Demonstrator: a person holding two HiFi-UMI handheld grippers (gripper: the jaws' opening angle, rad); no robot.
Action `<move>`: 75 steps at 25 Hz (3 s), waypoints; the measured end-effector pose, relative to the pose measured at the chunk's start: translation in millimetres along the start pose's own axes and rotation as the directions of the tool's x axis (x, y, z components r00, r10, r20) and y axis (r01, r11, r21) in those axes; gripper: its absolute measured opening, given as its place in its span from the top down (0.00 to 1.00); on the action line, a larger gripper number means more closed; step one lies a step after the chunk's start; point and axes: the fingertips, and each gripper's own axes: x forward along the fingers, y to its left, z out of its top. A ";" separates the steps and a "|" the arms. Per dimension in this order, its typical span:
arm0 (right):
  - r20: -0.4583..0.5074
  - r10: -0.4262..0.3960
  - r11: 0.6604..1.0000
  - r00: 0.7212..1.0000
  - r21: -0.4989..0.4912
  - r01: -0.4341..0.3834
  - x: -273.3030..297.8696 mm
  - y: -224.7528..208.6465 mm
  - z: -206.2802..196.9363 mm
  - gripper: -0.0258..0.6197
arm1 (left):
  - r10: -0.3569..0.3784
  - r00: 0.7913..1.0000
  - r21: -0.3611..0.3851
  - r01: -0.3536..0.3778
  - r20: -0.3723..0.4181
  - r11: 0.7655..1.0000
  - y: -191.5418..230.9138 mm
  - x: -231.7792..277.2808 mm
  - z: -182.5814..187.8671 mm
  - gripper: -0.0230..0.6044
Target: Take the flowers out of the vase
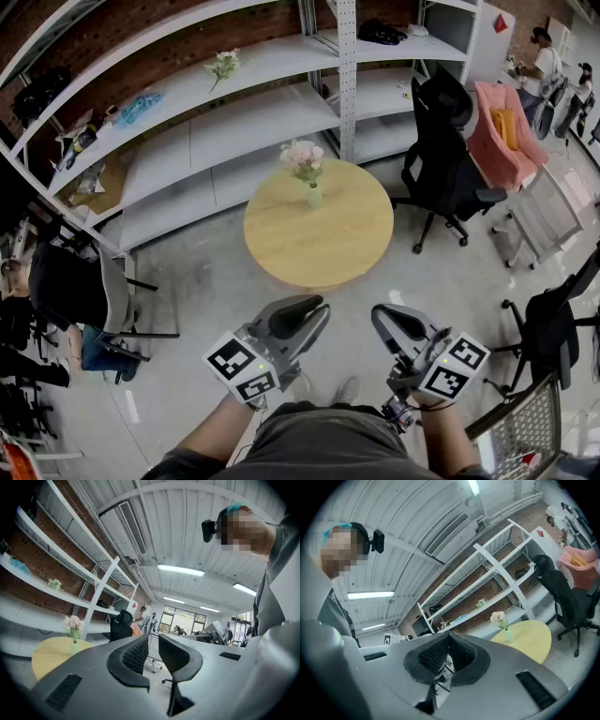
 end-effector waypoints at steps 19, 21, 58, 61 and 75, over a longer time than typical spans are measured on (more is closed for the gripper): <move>-0.009 0.043 0.997 0.999 0.058 -0.042 -32.4 -24.6 1.7 0.93 | 0.045 0.999 -0.002 -0.045 -0.004 0.999 -23.3 24.1 -13.7 0.84; -0.018 0.044 0.997 0.999 0.071 -0.043 -28.7 -28.6 -2.3 0.93 | 0.056 0.998 -0.009 -0.056 -0.005 0.998 -17.2 23.2 -15.9 0.84; -0.143 -0.150 0.987 0.978 0.044 0.158 268.9 -199.3 15.3 0.93 | 0.040 0.997 -0.154 -0.049 -0.060 0.987 325.1 69.7 26.2 0.87; -0.160 -0.167 0.985 0.973 0.015 0.171 282.4 -227.5 15.5 0.93 | 0.048 0.996 -0.166 -0.060 -0.079 0.984 341.3 82.5 19.8 0.89; -0.365 -0.133 0.981 0.921 -0.179 0.071 347.4 -364.6 -30.5 0.70 | 0.189 0.963 -0.188 -0.225 -0.190 0.956 408.5 150.7 -6.4 0.93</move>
